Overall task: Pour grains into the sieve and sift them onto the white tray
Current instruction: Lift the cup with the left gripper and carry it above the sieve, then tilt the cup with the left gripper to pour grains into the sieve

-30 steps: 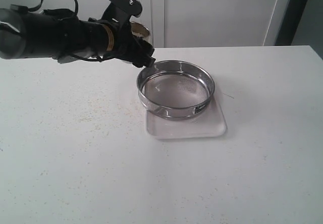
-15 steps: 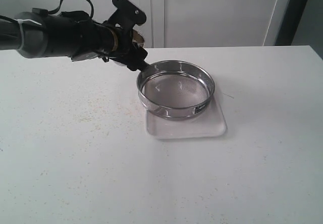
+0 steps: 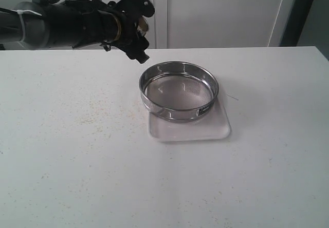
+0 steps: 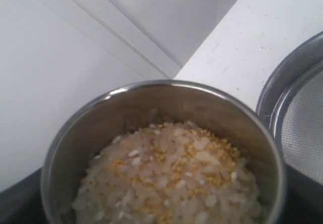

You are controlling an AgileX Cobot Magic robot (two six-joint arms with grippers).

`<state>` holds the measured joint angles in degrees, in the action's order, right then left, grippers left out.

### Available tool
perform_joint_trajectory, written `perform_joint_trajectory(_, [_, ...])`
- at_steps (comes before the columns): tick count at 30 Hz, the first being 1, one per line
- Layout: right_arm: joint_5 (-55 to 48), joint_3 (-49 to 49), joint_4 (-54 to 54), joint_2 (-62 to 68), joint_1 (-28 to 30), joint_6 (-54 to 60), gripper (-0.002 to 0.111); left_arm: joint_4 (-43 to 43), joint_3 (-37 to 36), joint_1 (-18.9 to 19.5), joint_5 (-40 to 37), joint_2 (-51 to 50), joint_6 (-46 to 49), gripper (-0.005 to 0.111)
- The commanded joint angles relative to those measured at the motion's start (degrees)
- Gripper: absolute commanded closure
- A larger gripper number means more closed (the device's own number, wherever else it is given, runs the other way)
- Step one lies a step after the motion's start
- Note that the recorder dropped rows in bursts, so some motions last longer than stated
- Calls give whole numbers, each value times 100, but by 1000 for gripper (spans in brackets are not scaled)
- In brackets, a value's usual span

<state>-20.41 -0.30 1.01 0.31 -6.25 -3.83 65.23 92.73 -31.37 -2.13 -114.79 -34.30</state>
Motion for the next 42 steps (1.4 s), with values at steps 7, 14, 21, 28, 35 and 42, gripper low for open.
perform_joint_trajectory(7, [88,30,7,-31,62,10,108,774,68,-207,-56,-278,351,107])
perform_joint_trajectory(14, [88,30,7,-31,62,10,108,1774,127,-406,-56,-534,351,107])
perform_joint_trajectory(21, [88,30,7,-31,62,10,108,2267,562,-578,-81,-852,351,107])
perform_joint_trajectory(28, [88,30,7,-31,62,10,108,3041,592,-602,-243,-972,476,107])
perform_joint_trajectory(35, [88,30,-7,-31,62,10,108,3298,592,-605,-318,-982,817,107])
perform_joint_trajectory(42, [88,30,-7,-31,62,10,108,3300,592,-605,-556,-993,877,107])
